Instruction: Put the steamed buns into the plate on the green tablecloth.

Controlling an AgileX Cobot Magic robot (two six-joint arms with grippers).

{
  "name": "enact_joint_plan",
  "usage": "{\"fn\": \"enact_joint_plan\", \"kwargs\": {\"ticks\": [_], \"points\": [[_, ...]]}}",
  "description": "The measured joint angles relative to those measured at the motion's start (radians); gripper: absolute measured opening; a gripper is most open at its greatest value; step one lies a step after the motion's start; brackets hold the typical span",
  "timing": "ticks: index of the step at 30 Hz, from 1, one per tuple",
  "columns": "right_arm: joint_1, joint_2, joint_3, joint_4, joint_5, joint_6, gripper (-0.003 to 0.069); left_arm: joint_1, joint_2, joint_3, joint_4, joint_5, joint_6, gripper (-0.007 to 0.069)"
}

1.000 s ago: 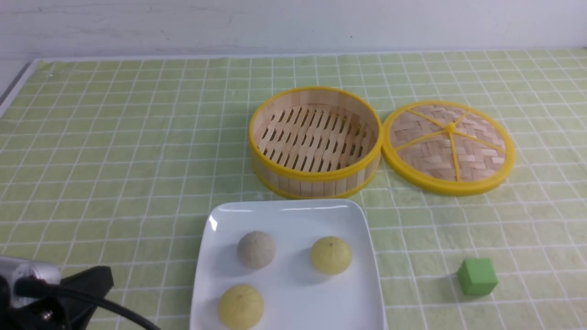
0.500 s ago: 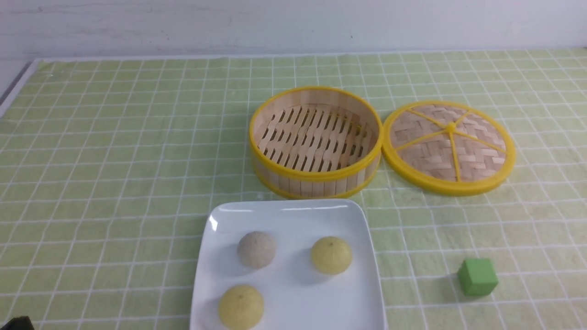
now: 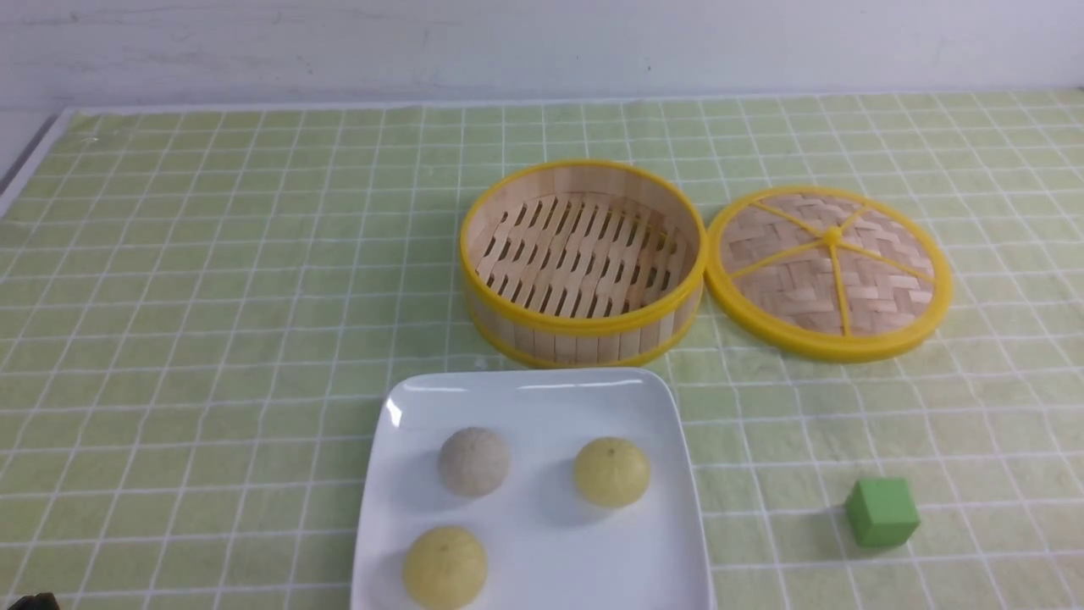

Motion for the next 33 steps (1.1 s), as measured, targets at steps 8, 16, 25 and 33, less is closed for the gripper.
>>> {"fn": "enact_joint_plan", "kwargs": {"ticks": [8, 16, 25, 33], "points": [[0.000, 0.000, 0.000, 0.000, 0.000, 0.000, 0.0153, 0.000, 0.000, 0.000, 0.008, 0.001, 0.000, 0.0055], [0.000, 0.000, 0.000, 0.000, 0.000, 0.000, 0.0155, 0.000, 0.000, 0.000, 0.010, 0.002, 0.000, 0.0066], [0.000, 0.000, 0.000, 0.000, 0.000, 0.000, 0.0171, 0.000, 0.000, 0.000, 0.010, 0.002, 0.000, 0.0073], [0.000, 0.000, 0.000, 0.000, 0.000, 0.000, 0.0182, 0.000, 0.000, 0.000, 0.010, 0.002, 0.000, 0.0085]]}}
